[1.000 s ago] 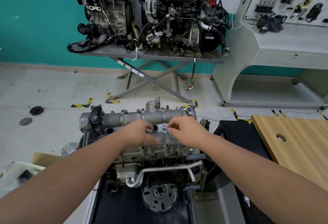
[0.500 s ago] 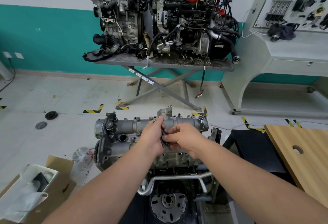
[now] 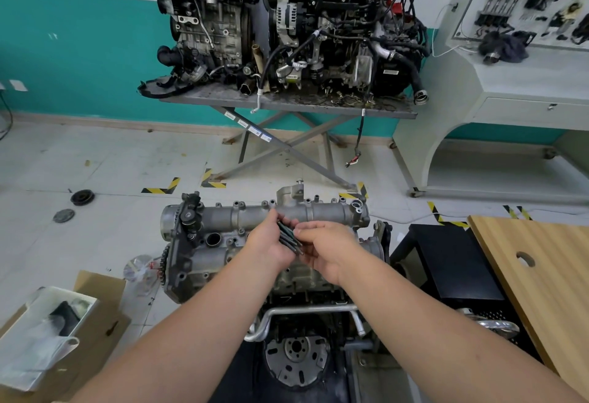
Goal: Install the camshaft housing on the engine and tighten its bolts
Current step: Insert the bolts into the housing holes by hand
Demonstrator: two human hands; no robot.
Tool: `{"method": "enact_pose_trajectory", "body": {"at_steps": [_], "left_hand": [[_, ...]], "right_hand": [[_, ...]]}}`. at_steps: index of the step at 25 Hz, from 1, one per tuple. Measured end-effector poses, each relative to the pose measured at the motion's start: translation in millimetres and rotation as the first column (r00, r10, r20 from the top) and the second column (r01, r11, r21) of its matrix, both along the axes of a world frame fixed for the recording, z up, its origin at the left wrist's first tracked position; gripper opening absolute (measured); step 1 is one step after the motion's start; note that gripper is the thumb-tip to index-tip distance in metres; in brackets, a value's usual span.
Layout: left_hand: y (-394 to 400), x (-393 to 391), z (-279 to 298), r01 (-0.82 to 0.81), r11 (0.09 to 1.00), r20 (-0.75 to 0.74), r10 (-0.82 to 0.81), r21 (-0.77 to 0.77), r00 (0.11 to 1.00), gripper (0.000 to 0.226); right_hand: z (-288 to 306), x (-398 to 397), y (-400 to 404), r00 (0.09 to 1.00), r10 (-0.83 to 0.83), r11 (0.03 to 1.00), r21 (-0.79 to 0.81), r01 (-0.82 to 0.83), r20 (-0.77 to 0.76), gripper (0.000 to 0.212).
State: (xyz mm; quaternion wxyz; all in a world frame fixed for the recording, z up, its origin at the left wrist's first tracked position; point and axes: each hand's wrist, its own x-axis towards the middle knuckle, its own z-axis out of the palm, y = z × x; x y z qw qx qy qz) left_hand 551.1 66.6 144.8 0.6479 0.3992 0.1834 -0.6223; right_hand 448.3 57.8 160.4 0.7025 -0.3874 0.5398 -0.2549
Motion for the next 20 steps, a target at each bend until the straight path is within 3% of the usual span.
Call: {"method": "enact_pose_trajectory", "body": {"at_steps": [6, 8, 10, 12, 14, 15, 16, 17, 18, 19, 20], "left_hand": [[2.5, 3.2, -0.3, 0.024, 1.0, -0.041, -0.024, -0.002, 0.999, 0.042], [2.4, 2.9, 1.3, -0.013, 1.0, -0.065, 0.013, -0.002, 0.998, 0.038], [2.1, 8.9, 1.5, 0.017, 1.0, -0.053, -0.016, 0.014, 0.998, 0.034], [4.2, 20.1, -0.2, 0.143, 0.989, 0.097, -0.147, 0.041, 0.984, 0.028], [10.0, 31.4, -6.6, 0.282, 0.954, 0.41, -0.299, 0.102, 0.862, 0.017], [13.8, 35.9, -10.2, 0.344, 0.926, 0.591, -0.366, 0.155, 0.718, 0.016], [18.7, 40.7, -13.6, 0.399, 0.883, 0.756, -0.434, 0.247, 0.491, 0.016], [23.8, 45.7, -16.0, 0.43, 0.818, 0.856, -0.488, 0.381, 0.171, 0.016], [27.9, 51.2, -18.4, 0.429, 0.731, 0.845, -0.493, 0.531, -0.206, 0.019], [32.0, 55.3, -20.9, 0.394, 0.626, 0.72, -0.433, 0.673, -0.542, 0.025], [35.8, 57.7, -23.9, 0.336, 0.528, 0.553, -0.331, 0.78, -0.765, 0.033]], "right_hand": [[1.2, 2.0, 4.3, 0.995, -0.083, 0.986, -0.153, 0.074, -0.053, 0.011], [4.6, 1.2, 4.4, 0.991, -0.122, 0.98, -0.153, 0.128, 0.052, 0.012], [10.6, -8.5, 0.4, 0.938, -0.183, 0.98, -0.019, 0.197, 0.293, 0.017], [17.3, -28.0, -5.0, 0.855, -0.166, 0.986, 0.098, 0.135, 0.492, 0.019], [23.2, -44.6, -8.5, 0.841, -0.044, 0.997, 0.08, 0.001, 0.539, 0.022], [25.5, -48.7, -9.9, 0.856, 0.021, 0.998, 0.045, -0.052, 0.517, 0.029], [26.8, -50.5, -12.0, 0.872, 0.072, 0.996, 0.007, -0.086, 0.484, 0.036], [27.1, -51.0, -13.8, 0.886, 0.109, 0.994, -0.031, -0.107, 0.452, 0.043], [26.6, -50.8, -16.2, 0.9, 0.141, 0.99, -0.071, -0.123, 0.413, 0.049], [25.6, -50.3, -17.9, 0.919, 0.175, 0.983, -0.115, -0.143, 0.354, 0.054], [23.3, -50.3, -18.4, 0.944, 0.206, 0.972, -0.166, -0.167, 0.256, 0.058]]}}
